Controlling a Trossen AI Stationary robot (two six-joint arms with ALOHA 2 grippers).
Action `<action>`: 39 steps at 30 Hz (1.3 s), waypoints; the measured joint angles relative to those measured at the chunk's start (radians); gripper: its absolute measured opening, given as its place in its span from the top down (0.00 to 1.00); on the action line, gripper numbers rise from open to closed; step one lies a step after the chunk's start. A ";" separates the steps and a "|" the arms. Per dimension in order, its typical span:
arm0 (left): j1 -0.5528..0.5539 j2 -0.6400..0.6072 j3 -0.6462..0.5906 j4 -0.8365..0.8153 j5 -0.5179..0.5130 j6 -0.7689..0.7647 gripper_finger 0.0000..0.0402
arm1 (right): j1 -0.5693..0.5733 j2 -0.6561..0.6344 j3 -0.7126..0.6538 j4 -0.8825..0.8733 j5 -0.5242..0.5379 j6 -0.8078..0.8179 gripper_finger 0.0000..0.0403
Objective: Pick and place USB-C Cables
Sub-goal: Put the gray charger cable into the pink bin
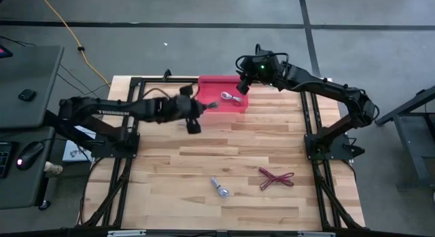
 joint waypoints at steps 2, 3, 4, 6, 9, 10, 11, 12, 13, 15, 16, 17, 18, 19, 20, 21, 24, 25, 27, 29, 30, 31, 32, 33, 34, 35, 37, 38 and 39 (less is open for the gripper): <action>0.045 0.009 0.000 0.057 0.057 0.040 1.00 | 0.000 -0.012 0.000 -0.021 0.000 0.024 0.69; 0.065 0.013 0.000 0.083 0.083 0.056 1.00 | 0.000 -0.018 0.000 -0.038 0.000 0.033 0.69; 0.085 0.016 0.000 0.100 0.104 0.066 1.00 | 0.000 -0.022 0.000 -0.054 -0.002 0.047 0.69; 0.121 0.027 0.000 0.150 0.150 0.083 1.00 | 0.000 -0.023 0.000 -0.072 -0.005 0.073 0.69; 0.176 0.051 0.000 0.217 0.196 0.101 1.00 | 0.000 -0.023 0.000 -0.106 -0.007 0.086 0.69; 0.196 0.063 0.000 0.240 0.207 0.103 1.00 | 0.000 -0.022 0.000 -0.109 -0.007 0.087 0.69; 0.215 0.080 0.000 0.272 0.216 0.102 1.00 | 0.000 -0.023 0.000 -0.113 -0.008 0.088 0.69; 0.234 0.099 0.000 0.301 0.232 0.102 1.00 | 0.000 -0.022 0.000 -0.119 -0.009 0.093 0.69; 0.253 0.118 0.000 0.322 0.248 0.101 1.00 | 0.000 -0.022 0.000 -0.124 -0.010 0.098 0.69; 0.285 0.159 0.001 0.364 0.277 0.086 1.00 | 0.000 -0.022 0.000 -0.129 -0.012 0.106 0.69; 0.300 0.180 0.009 0.365 0.288 0.082 1.00 | 0.000 -0.022 0.000 -0.133 -0.012 0.105 0.69; 0.316 0.203 0.021 0.364 0.294 0.078 1.00 | 0.000 -0.022 0.000 -0.137 -0.012 0.106 0.69; 0.329 0.223 0.033 0.364 0.300 0.077 1.00 | 0.000 -0.022 0.000 -0.141 -0.012 0.106 0.69; 0.341 0.245 0.046 0.362 0.308 0.077 1.00 | 0.000 -0.022 0.000 -0.145 -0.014 0.106 0.69; 0.353 0.267 0.061 0.361 0.317 0.076 1.00 | 0.000 -0.022 0.000 -0.150 -0.015 0.107 0.69; 0.363 0.289 0.075 0.359 0.326 0.077 1.00 | 0.000 -0.022 0.000 -0.154 -0.016 0.112 0.69; 0.384 0.344 0.128 0.312 0.334 0.076 1.00 | 0.000 -0.022 0.000 -0.157 -0.016 0.129 0.69; 0.389 0.357 0.144 0.293 0.334 0.076 1.00 | 0.000 -0.022 0.000 -0.157 -0.016 0.129 0.69; 0.396 0.382 0.174 0.248 0.340 0.077 1.00 | 0.000 -0.022 0.000 -0.159 -0.024 0.131 0.69; 0.402 0.401 0.199 0.195 0.351 0.077 1.00 | 0.000 -0.022 0.000 -0.159 -0.027 0.139 0.69; 0.404 0.409 0.210 0.177 0.362 0.078 1.00 | 0.000 -0.022 0.000 -0.159 -0.027 0.148 0.69; 0.405 0.416 0.217 0.167 0.375 0.082 1.00 | 0.000 -0.022 0.000 -0.159 -0.027 0.154 0.69; 0.407 0.420 0.222 0.160 0.386 0.083 1.00 | 0.000 -0.022 0.000 -0.159 -0.027 0.155 0.69; 0.409 0.424 0.222 0.154 0.395 0.083 1.00 | 0.000 -0.022 0.000 -0.159 -0.027 0.155 0.69; 0.410 0.428 0.223 0.155 0.404 0.084 1.00 | 0.000 -0.022 0.000 -0.160 -0.027 0.156 0.69; 0.410 0.433 0.223 0.155 0.417 0.084 1.00 | 0.000 -0.022 0.000 -0.160 -0.027 0.158 0.69; 0.409 0.441 0.223 0.143 0.445 0.089 1.00 | 0.000 -0.022 0.000 -0.165 -0.027 0.174 0.69; 0.409 0.447 0.223 0.139 0.451 0.094 1.00 | 0.000 -0.022 0.000 -0.168 -0.027 0.182 0.69; 0.409 0.454 0.223 0.135 0.451 0.101 1.00 | 0.000 -0.022 0.000 -0.172 -0.027 0.187 0.69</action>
